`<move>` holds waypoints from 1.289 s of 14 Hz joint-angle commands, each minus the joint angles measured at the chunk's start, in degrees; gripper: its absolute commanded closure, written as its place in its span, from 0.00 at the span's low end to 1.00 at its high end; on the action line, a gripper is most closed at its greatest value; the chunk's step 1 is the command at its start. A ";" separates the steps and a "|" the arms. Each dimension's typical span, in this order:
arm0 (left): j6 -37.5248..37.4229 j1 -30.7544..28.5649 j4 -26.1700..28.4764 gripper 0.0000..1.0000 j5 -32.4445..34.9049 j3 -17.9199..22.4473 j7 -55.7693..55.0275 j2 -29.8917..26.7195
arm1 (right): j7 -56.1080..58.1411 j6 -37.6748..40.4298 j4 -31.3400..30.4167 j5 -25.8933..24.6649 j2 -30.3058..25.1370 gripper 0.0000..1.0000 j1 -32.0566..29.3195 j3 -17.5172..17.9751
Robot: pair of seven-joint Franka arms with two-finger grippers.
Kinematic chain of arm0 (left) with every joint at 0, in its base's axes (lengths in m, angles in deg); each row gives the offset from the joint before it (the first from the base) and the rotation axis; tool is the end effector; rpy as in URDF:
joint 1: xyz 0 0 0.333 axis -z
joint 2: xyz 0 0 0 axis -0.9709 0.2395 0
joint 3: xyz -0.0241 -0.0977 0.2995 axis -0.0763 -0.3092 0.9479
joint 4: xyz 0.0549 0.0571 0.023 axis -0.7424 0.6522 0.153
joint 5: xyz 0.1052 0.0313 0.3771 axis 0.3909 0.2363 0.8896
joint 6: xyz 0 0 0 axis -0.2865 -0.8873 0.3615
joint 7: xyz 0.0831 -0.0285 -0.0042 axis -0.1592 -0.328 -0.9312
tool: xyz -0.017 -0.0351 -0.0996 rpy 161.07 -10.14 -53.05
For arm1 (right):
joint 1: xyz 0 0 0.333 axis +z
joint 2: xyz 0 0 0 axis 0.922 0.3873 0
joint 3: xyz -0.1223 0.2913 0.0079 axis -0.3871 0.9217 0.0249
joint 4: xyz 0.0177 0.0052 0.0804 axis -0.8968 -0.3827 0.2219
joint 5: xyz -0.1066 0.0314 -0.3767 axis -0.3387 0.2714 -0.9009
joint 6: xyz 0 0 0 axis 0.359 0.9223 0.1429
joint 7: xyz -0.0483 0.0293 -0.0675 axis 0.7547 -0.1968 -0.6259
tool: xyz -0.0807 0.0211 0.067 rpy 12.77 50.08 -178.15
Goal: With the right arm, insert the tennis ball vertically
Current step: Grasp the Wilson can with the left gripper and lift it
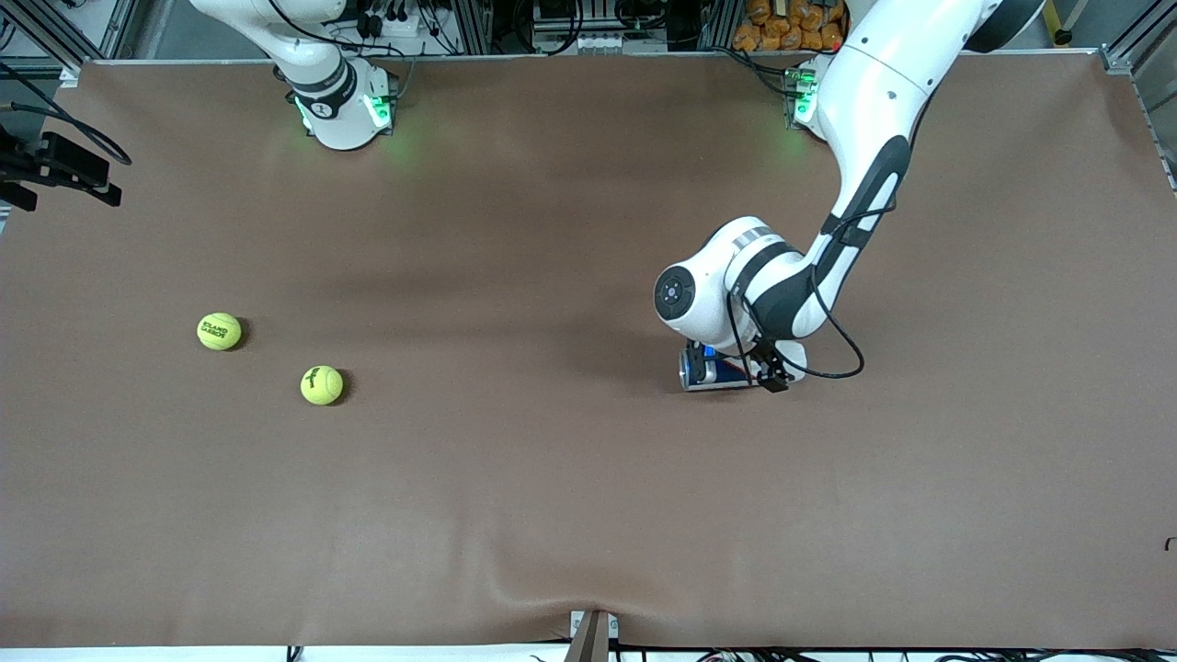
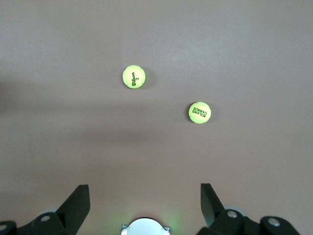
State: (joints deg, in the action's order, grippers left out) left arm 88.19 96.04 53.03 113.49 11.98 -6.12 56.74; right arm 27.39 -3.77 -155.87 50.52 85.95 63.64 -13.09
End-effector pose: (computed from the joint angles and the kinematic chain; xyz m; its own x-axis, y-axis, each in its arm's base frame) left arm 0.5497 -0.3177 0.2100 0.0749 -0.7905 -0.6079 -0.9972 -0.0547 -0.0518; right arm 0.5185 -0.0335 0.6582 0.9949 0.0460 -0.0901 0.0444 -0.9988 -0.0199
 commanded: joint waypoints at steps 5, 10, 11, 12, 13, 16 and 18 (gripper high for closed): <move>2.59 0.23 0.36 0.00 0.51 -0.06 -1.53 1.29 | -0.64 0.25 -0.81 0.68 -0.89 0.00 -0.64 0.35; 3.82 0.40 0.36 0.00 0.68 -0.06 -3.20 2.17 | -0.55 0.17 -0.81 0.68 -0.80 0.00 -0.73 0.35; 4.17 0.32 0.36 0.00 0.86 -0.06 -3.20 2.34 | -0.55 0.17 -0.81 0.68 -0.80 0.00 -0.64 0.35; 4.61 0.32 0.36 0.00 0.86 -0.06 -3.29 2.52 | -0.64 0.17 -0.81 0.68 -0.89 0.00 -0.64 0.35; 4.70 0.23 0.36 0.00 0.95 -0.06 -3.29 2.61 | -0.55 0.17 -0.81 0.68 -0.80 0.00 -0.64 0.35; 5.58 0.23 0.36 0.00 0.95 0.03 -3.20 2.96 | -0.64 0.17 -0.81 0.68 -0.80 0.00 -0.64 0.35; 6.80 0.14 0.36 0.00 0.95 0.20 -3.29 3.40 | -0.64 0.17 -0.81 0.68 -0.80 0.00 -0.64 0.35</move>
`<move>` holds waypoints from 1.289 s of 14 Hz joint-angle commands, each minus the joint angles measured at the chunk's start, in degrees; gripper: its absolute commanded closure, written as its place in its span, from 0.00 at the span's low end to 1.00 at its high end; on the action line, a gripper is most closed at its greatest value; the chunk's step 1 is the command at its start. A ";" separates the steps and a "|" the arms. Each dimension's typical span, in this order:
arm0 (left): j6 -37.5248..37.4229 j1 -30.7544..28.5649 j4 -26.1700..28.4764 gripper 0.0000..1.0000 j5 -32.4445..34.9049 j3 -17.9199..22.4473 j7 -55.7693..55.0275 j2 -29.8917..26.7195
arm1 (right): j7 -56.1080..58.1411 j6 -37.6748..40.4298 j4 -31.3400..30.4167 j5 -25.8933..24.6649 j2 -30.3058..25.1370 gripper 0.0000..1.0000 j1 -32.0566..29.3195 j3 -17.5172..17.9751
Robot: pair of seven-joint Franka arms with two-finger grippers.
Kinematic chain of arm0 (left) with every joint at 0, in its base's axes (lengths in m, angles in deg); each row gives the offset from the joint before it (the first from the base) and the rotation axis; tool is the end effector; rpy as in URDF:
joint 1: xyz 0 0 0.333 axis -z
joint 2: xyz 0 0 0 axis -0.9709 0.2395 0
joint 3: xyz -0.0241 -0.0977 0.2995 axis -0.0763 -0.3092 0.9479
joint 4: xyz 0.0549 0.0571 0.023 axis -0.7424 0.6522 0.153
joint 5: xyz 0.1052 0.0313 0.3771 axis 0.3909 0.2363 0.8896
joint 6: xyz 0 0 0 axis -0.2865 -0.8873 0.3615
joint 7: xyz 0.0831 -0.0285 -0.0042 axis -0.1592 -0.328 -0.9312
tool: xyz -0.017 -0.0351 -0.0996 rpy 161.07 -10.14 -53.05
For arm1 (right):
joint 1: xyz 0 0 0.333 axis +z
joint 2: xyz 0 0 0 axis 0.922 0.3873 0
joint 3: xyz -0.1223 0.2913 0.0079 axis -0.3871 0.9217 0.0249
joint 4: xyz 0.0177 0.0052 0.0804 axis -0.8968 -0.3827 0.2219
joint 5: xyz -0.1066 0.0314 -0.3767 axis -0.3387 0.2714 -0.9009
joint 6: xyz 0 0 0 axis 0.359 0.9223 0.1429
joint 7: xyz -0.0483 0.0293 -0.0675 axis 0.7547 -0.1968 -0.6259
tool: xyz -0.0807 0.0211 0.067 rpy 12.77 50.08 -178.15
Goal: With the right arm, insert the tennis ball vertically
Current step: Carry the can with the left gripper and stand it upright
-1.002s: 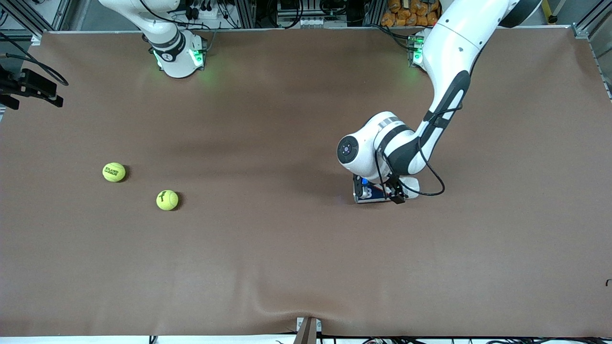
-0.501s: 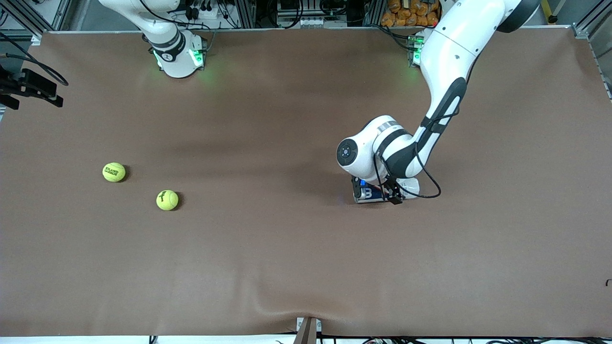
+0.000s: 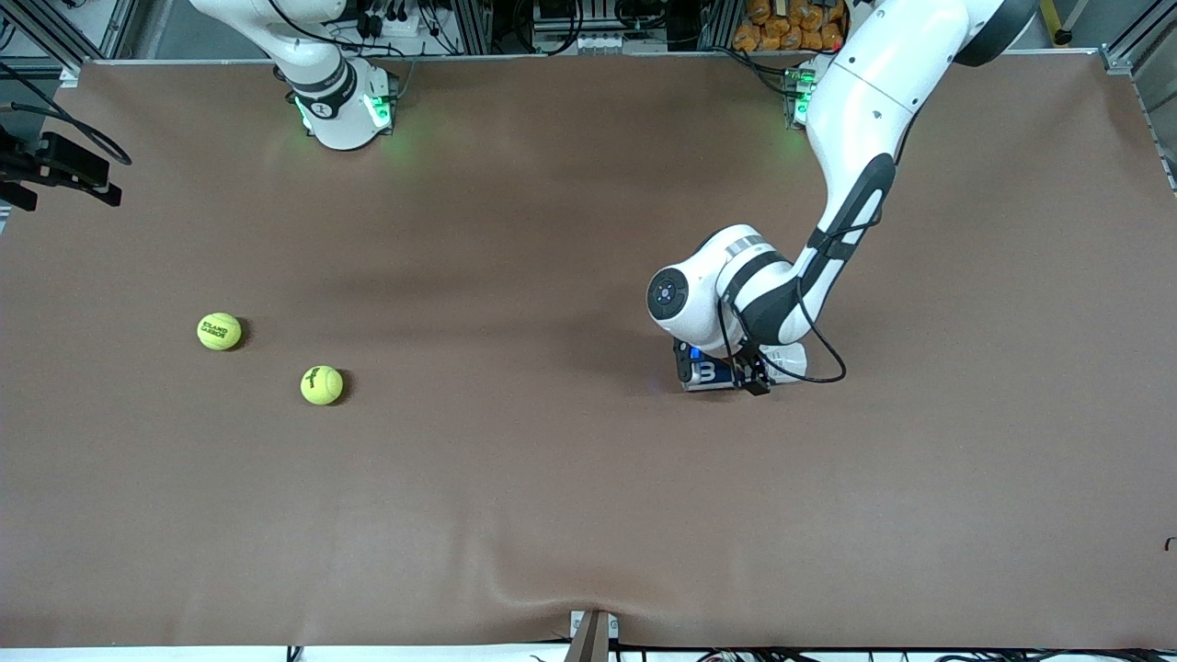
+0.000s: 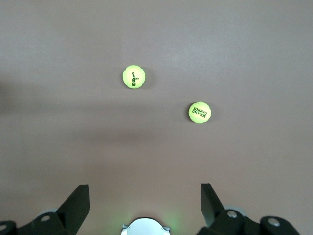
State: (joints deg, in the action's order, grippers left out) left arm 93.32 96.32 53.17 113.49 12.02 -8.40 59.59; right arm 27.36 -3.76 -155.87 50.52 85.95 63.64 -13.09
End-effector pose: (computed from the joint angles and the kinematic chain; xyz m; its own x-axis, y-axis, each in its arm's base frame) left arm 0.5462 -0.3285 0.1796 0.0812 -0.8237 -0.5612 -0.9965 -0.0554 -0.0628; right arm 0.5185 -0.0335 0.6582 0.9949 0.0455 -0.0903 0.0439 -0.9988 -0.0199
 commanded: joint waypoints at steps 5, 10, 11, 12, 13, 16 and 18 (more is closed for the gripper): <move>3.61 -0.85 0.31 0.00 1.30 0.17 -0.93 1.25 | -0.61 0.16 -0.81 0.67 -0.89 0.00 -0.64 0.35; 4.57 -0.85 0.23 0.15 1.39 0.26 -0.93 1.78 | -0.61 0.16 -0.81 0.67 -0.89 0.00 -0.64 0.35; 5.36 -0.85 0.23 0.18 1.39 0.26 -0.93 1.87 | -0.52 0.16 -0.81 0.67 -0.89 0.00 -0.73 0.35; 5.89 -0.94 0.23 0.24 1.39 0.26 -0.93 2.13 | -0.52 0.24 -0.81 0.67 -0.89 0.00 -0.73 0.35; 5.98 -0.94 0.23 0.25 1.39 0.26 -0.93 2.14 | -0.52 0.24 -0.81 0.67 -0.89 0.00 -0.73 0.35; 5.98 -0.94 0.14 0.26 1.39 0.26 -1.02 1.87 | -0.61 0.24 -0.81 0.67 -0.89 0.00 -0.73 0.35; 5.81 -0.85 0.14 0.30 1.30 0.26 -1.11 1.78 | -0.52 0.24 -0.81 0.67 -0.89 0.00 -0.73 0.35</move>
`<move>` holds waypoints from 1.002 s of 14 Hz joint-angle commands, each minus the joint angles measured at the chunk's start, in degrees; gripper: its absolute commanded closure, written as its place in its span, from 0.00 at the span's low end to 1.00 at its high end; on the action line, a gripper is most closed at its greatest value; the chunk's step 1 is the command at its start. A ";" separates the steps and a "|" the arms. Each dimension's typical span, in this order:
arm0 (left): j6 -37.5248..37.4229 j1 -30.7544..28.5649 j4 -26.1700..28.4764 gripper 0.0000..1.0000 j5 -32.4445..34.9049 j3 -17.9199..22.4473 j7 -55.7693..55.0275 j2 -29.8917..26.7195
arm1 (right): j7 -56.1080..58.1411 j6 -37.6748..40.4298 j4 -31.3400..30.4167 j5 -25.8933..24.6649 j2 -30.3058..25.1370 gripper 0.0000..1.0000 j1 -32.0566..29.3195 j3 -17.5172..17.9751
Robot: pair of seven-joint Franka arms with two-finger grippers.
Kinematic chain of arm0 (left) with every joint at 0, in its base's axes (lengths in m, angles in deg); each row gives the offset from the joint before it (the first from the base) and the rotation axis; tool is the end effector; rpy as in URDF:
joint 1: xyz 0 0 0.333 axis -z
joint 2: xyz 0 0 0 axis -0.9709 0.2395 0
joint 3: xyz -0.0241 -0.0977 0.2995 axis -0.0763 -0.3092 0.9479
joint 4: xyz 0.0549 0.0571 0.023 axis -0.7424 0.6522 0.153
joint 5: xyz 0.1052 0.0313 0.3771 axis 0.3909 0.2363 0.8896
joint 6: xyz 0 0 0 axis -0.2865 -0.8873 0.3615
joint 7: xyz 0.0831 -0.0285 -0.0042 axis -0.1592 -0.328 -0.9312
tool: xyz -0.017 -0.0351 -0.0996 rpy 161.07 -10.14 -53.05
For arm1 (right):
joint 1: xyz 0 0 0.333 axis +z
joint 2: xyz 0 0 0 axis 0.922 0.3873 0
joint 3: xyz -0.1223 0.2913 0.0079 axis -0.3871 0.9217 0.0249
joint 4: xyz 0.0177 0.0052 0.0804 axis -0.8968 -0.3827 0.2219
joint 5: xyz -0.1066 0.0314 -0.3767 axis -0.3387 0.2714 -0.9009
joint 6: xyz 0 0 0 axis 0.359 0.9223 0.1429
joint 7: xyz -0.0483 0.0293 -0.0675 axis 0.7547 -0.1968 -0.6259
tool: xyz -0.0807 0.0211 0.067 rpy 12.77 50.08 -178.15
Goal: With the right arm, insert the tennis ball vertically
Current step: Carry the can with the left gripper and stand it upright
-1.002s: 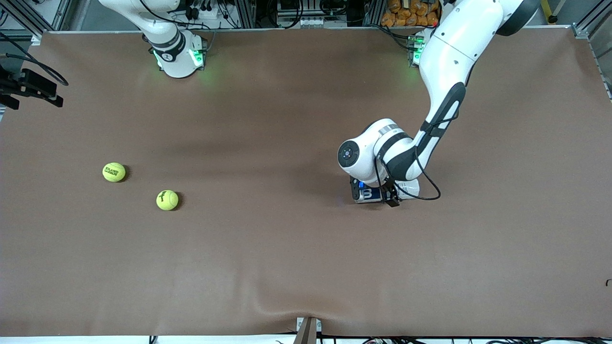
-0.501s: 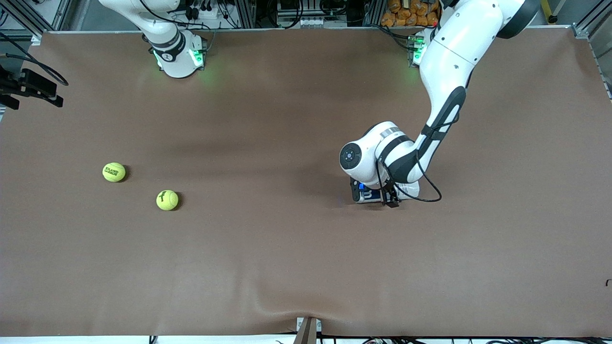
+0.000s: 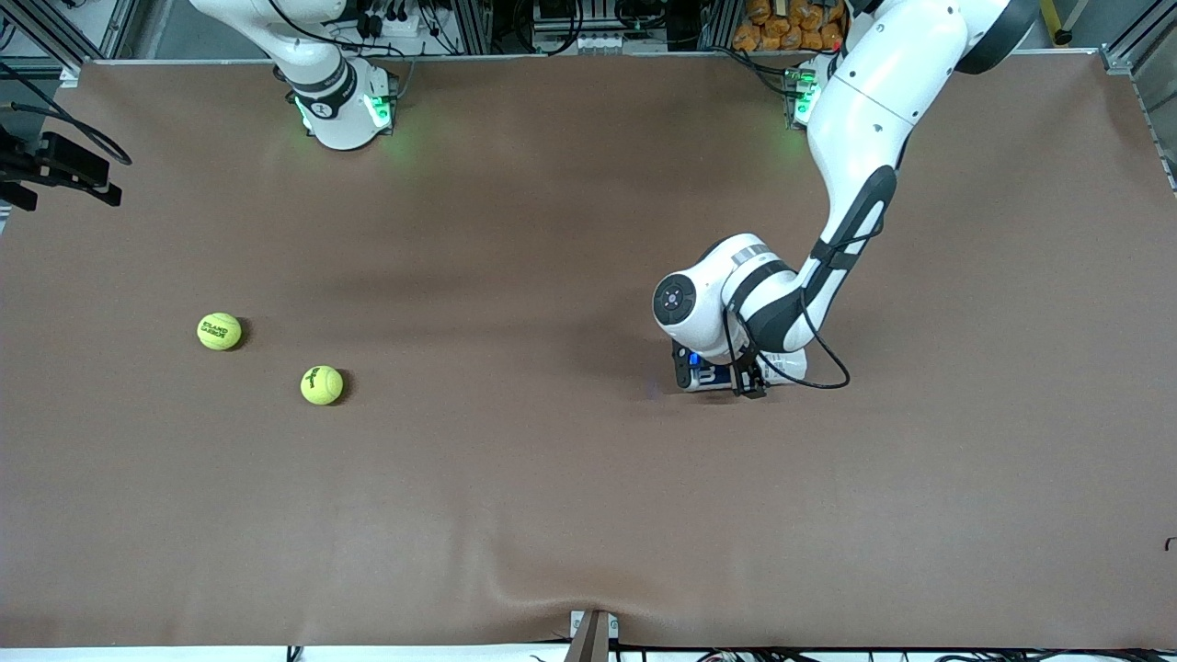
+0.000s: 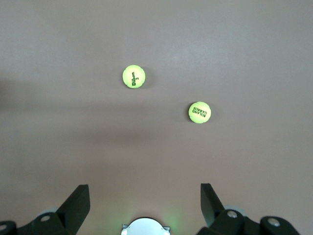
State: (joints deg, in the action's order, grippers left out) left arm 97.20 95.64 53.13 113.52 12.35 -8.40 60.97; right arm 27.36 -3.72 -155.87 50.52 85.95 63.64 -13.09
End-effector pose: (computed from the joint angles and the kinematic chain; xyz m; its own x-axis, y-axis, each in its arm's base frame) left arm 0.5521 -0.3262 0.1661 0.0818 -0.8487 -0.5226 -0.9962 -0.0532 -0.0695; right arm 0.5184 -0.0335 0.6581 0.9948 0.0455 -0.0910 0.0439 -0.9988 -0.0200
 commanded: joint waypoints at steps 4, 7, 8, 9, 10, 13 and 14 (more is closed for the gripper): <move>1.40 -0.34 -0.17 0.30 1.01 -0.34 -1.28 -0.39 | -0.61 0.21 -0.81 0.67 -0.89 0.00 -0.73 0.35; 1.40 -0.16 -2.70 0.30 -1.71 -0.69 -1.10 -0.92 | -0.52 0.21 -0.81 0.67 -0.89 0.00 -0.73 0.35; 1.40 0.45 -4.63 0.29 -3.72 -0.87 -0.84 -0.92 | -0.52 0.21 -0.81 0.67 -0.89 0.00 -0.73 0.35; 1.40 0.80 -7.09 0.30 -5.66 -1.83 -0.67 -0.92 | -0.52 0.21 -0.81 0.67 -0.89 0.00 -0.73 0.35; 1.40 0.72 -8.77 0.30 -7.94 -2.71 -0.66 -0.92 | -0.52 0.21 -0.81 0.67 -0.89 0.00 -0.82 0.27; 2.19 0.63 -12.03 0.30 -11.38 -6.65 -1.62 -1.27 | -0.52 0.21 -0.81 0.67 -0.80 0.00 -1.17 0.35; 3.50 0.19 -12.73 0.30 -13.74 -8.24 -2.59 -1.36 | -0.43 0.21 -0.81 0.67 -0.89 0.00 -1.26 0.35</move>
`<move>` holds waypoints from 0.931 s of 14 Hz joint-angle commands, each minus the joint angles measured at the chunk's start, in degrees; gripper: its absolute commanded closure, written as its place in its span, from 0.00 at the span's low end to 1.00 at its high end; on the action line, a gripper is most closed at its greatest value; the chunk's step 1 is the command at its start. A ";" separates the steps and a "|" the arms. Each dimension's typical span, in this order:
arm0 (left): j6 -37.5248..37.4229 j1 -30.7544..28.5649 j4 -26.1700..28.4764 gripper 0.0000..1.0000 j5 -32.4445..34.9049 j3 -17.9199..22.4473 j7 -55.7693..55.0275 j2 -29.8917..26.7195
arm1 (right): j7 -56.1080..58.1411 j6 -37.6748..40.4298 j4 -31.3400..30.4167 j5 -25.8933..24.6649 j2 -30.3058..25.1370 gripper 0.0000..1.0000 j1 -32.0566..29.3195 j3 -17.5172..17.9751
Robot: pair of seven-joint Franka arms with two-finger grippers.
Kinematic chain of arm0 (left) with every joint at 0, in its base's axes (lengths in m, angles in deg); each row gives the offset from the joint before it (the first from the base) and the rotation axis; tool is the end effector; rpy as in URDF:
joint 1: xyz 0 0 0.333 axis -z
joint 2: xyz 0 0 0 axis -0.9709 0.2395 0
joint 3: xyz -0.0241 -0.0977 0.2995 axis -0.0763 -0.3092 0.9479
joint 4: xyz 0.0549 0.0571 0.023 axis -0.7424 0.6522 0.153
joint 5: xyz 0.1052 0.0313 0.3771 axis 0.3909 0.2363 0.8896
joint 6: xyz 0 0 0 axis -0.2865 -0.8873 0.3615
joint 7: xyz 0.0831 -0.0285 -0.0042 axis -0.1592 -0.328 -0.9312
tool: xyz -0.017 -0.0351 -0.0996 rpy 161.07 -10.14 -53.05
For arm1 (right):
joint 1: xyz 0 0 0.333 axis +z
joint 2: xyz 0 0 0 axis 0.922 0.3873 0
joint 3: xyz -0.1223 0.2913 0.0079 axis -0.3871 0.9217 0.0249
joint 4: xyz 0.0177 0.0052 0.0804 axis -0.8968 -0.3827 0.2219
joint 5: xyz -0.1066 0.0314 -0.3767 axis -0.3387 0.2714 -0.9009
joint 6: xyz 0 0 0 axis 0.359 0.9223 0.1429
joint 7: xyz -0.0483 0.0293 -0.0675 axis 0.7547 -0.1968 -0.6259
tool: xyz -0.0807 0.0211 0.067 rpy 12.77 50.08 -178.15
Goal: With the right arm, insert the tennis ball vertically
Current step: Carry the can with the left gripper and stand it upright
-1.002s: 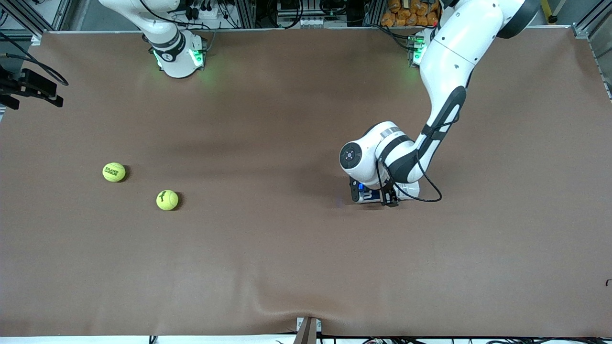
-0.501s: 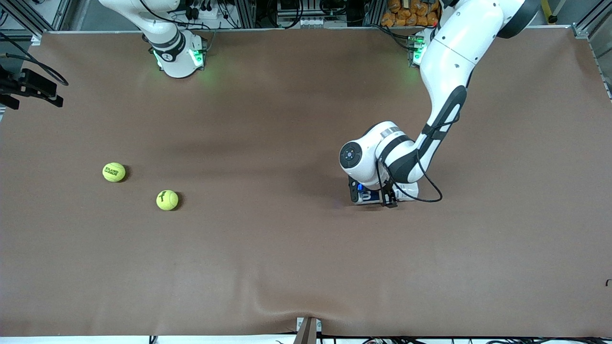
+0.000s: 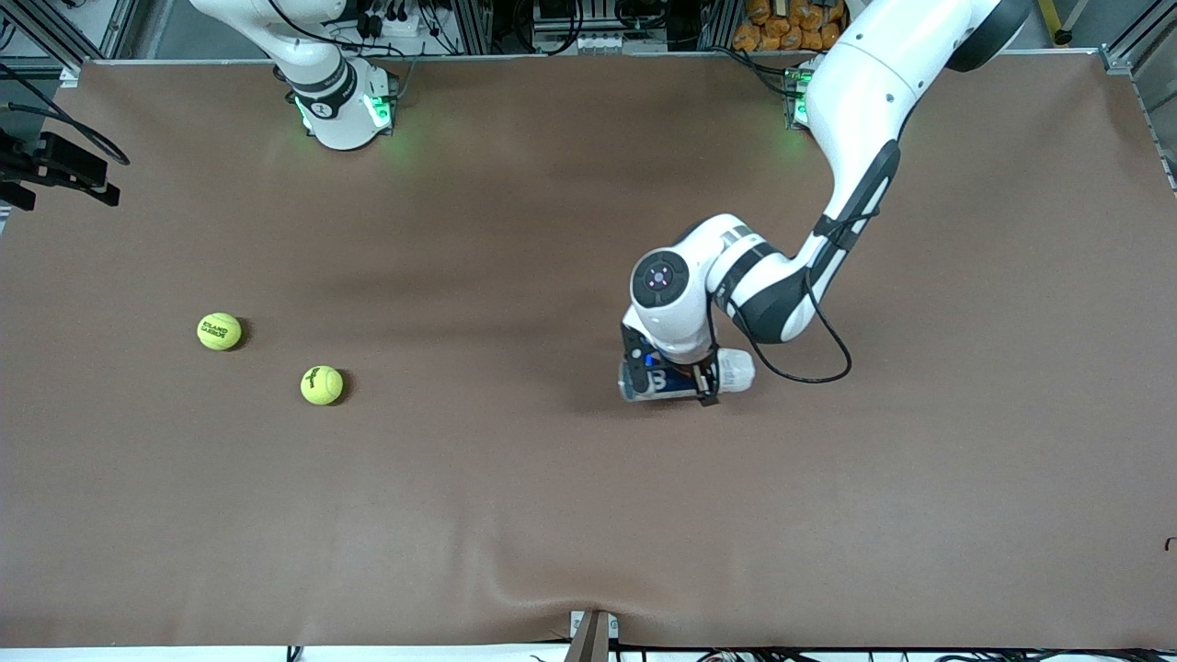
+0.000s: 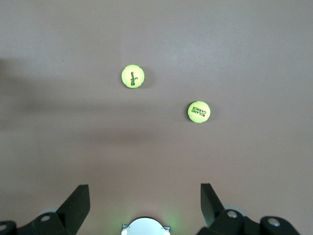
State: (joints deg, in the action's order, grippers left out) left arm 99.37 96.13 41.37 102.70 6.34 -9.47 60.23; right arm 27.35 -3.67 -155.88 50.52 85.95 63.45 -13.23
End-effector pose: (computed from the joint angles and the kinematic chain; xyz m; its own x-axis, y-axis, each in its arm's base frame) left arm 0.5724 -0.4133 0.2659 0.1881 -0.9569 -0.2213 -0.9798 -0.1672 -0.1097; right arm 0.5181 -0.0365 0.6580 0.9950 0.0397 -0.0920 0.0379 -0.9991 -0.0202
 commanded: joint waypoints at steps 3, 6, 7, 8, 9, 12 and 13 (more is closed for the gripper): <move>10.27 -0.57 -1.69 0.30 -8.28 -3.46 -2.40 -1.40 | -0.16 0.15 -0.81 0.67 -0.80 0.00 -1.06 0.49; 24.31 -0.65 2.94 0.28 -8.65 -3.73 -2.32 -1.66 | -0.07 0.33 -0.81 0.67 -0.80 0.00 -1.07 0.49; 29.16 -1.44 4.27 0.28 -8.74 -3.90 -1.97 -1.58 | -0.07 0.33 -0.81 0.67 -0.80 0.00 -1.07 0.49; 31.73 -1.36 4.98 0.29 -9.26 -4.25 -2.49 -1.49 | -0.07 0.33 -0.81 0.67 -0.80 0.00 -1.15 0.49; 33.84 -1.45 5.68 0.29 -9.53 -4.60 -2.93 -1.32 | 0.02 0.33 -0.81 0.67 -0.80 0.00 -1.15 0.49; 47.61 -1.62 11.11 0.29 -9.70 -6.53 -6.07 -1.05 | 0.02 0.33 -0.81 0.67 -0.80 0.00 -1.15 0.41; 53.58 -1.62 13.14 0.29 -9.71 -7.50 -8.53 -1.05 | 0.02 0.33 -0.81 0.67 -0.80 0.00 -1.33 0.41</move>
State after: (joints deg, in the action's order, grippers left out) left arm 144.51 95.31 50.00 94.02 1.19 -14.84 59.97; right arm 27.35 -3.51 -155.88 50.52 85.95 63.32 -13.27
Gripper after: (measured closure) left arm 0.291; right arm 0.000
